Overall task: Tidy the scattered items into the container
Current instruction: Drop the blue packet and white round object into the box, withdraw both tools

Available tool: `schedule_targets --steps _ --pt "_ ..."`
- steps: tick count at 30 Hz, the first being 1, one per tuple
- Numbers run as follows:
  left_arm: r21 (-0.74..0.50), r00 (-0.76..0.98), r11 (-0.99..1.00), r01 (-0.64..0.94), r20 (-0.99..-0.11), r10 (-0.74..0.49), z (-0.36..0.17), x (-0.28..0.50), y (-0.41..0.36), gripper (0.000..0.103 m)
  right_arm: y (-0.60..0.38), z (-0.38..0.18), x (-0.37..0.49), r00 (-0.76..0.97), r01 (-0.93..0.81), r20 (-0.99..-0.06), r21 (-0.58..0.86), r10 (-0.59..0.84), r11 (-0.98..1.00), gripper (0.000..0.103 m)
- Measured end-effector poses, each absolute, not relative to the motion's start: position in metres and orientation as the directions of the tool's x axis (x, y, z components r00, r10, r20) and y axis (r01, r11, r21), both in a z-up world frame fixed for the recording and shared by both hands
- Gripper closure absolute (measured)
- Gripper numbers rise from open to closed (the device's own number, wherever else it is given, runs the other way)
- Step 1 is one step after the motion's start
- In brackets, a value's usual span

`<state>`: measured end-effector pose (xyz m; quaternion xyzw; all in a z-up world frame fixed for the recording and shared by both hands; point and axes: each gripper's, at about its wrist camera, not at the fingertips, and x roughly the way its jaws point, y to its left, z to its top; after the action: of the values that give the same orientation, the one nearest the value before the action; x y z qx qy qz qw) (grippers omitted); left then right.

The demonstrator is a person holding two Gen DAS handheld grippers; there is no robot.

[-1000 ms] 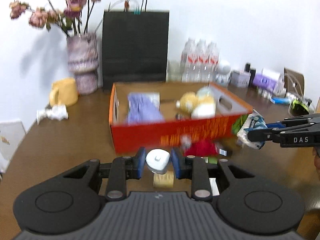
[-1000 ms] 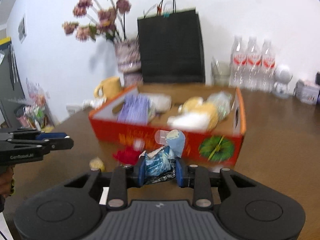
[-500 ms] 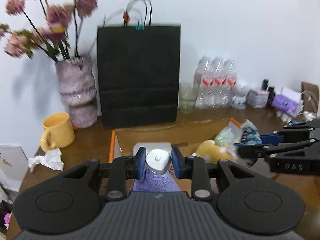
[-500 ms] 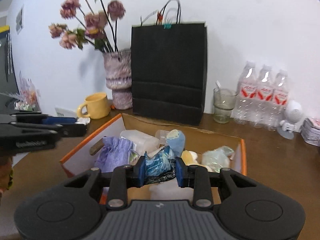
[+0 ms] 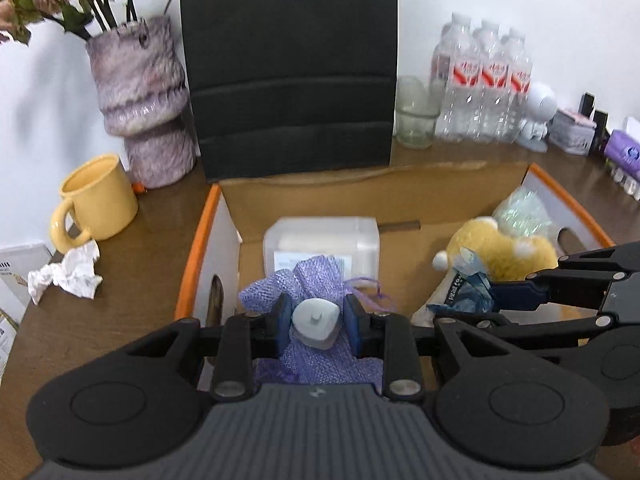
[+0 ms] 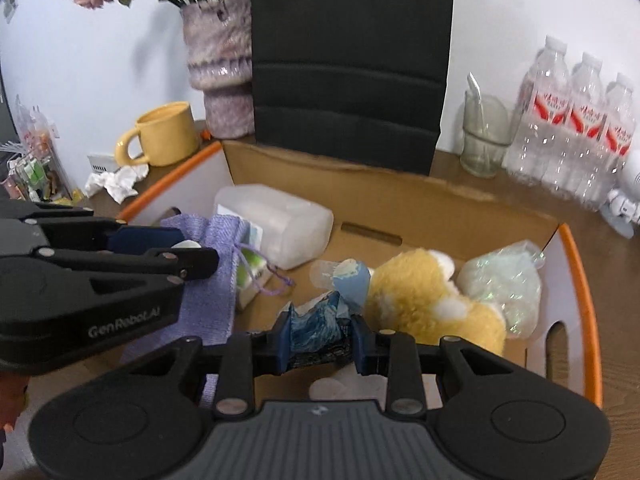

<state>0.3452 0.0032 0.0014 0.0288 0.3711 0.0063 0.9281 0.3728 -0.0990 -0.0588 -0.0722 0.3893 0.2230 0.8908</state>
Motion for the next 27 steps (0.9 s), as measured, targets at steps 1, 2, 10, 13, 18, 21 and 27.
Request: schedule_targets --steps 1,2,10,13,18,21,27 --pt "0.06 0.72 0.998 0.011 -0.693 0.034 -0.001 0.346 0.003 0.074 -0.098 -0.061 0.374 0.593 -0.451 -0.732 0.045 0.336 0.891 0.074" --pt "0.061 0.717 0.998 0.009 -0.696 0.036 -0.002 0.347 0.003 0.074 -0.097 -0.063 0.375 0.59 -0.448 -0.737 0.043 0.331 0.893 0.074" --pt "0.058 0.716 0.998 0.002 -0.697 0.039 -0.005 0.344 0.005 0.049 -0.099 -0.065 0.371 0.585 -0.455 -0.745 0.027 0.322 0.89 0.054" --pt "0.069 0.738 0.998 0.005 -0.674 0.043 0.001 0.336 0.003 0.035 -0.101 -0.059 0.364 0.6 -0.445 -0.736 0.018 0.313 0.896 0.033" --pt "0.069 0.783 0.998 0.014 -0.622 0.031 0.02 0.316 0.004 0.015 -0.105 -0.044 0.349 0.64 -0.445 -0.706 -0.017 0.305 0.895 0.014" --pt "0.051 0.815 0.999 0.008 -0.579 0.023 0.034 0.301 0.007 0.0 -0.114 -0.031 0.338 0.664 -0.44 -0.676 -0.009 0.319 0.898 0.01" --pt "-0.005 0.867 1.0 0.016 -0.497 -0.016 0.062 0.261 0.015 0.0 -0.143 -0.002 0.309 0.717 -0.42 -0.603 0.03 0.351 0.907 0.0"
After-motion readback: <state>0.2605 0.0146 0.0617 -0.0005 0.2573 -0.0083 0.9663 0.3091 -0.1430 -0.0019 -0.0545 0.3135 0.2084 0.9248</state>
